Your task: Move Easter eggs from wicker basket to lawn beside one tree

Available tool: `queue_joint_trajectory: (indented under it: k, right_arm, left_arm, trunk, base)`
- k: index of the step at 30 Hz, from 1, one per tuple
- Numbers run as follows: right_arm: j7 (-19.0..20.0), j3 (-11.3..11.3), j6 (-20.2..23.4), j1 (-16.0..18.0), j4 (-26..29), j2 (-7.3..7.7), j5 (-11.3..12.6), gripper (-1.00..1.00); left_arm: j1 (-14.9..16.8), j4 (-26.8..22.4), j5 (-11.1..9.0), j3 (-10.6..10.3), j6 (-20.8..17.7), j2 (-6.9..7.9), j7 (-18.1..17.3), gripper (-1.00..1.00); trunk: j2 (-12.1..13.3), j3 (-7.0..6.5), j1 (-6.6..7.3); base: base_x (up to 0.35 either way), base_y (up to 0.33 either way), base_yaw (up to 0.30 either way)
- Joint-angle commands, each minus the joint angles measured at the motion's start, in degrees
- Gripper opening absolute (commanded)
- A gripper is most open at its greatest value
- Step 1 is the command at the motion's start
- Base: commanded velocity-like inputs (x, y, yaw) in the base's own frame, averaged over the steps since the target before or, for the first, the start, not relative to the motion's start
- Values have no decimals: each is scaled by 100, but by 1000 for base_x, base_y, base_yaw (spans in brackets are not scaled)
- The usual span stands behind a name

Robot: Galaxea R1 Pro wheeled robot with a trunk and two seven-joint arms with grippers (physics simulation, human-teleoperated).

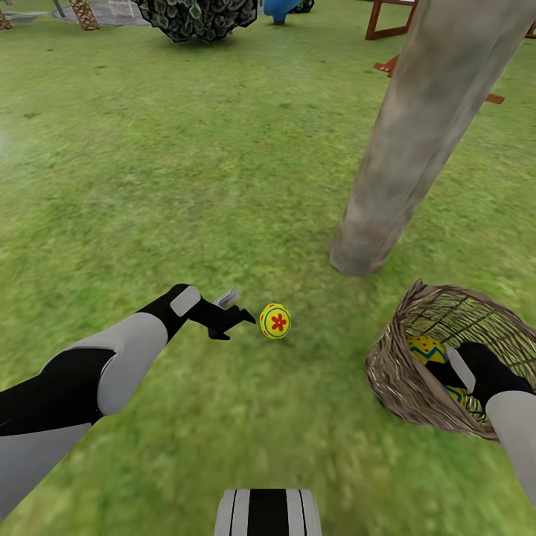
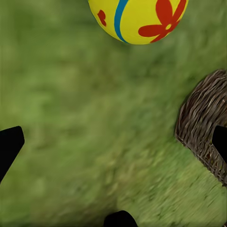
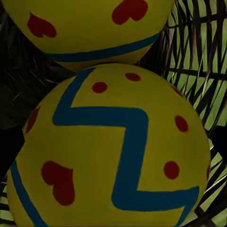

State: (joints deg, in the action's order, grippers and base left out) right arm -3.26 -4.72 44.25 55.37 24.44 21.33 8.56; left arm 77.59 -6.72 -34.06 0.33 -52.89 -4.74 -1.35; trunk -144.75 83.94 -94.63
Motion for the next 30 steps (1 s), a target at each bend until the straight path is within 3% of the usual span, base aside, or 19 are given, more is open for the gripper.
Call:
queue_joint_trajectory:
  k: [1,6,24,25,30]
  right_arm:
    - [-31,-12,22,0,8,-3,56,100]
    - [-25,-14,30,0,8,-6,58,100]
    - [-22,-12,31,-8,-107,9,51,100]
    - [-24,-12,31,-8,-111,10,50,-100]
    - [-24,-12,31,-8,-115,12,49,-100]
  left_arm:
    - [1,-5,22,3,-19,0,-14,100]
    - [1,-9,26,2,-13,0,-9,100]
    - [1,-10,22,3,-10,0,-14,100]
    - [1,-11,22,2,-10,0,-14,100]
    - [1,-14,22,2,-16,8,-14,100]
  trunk:
    - [-1,4,1]
    - [-5,70,-7]
    - [-5,70,-7]
    - [-5,70,-7]
    - [-5,70,-7]
  base:
    - [0,0,0]
    - [0,0,0]
    - [0,0,0]
    - [0,0,0]
    - [0,0,0]
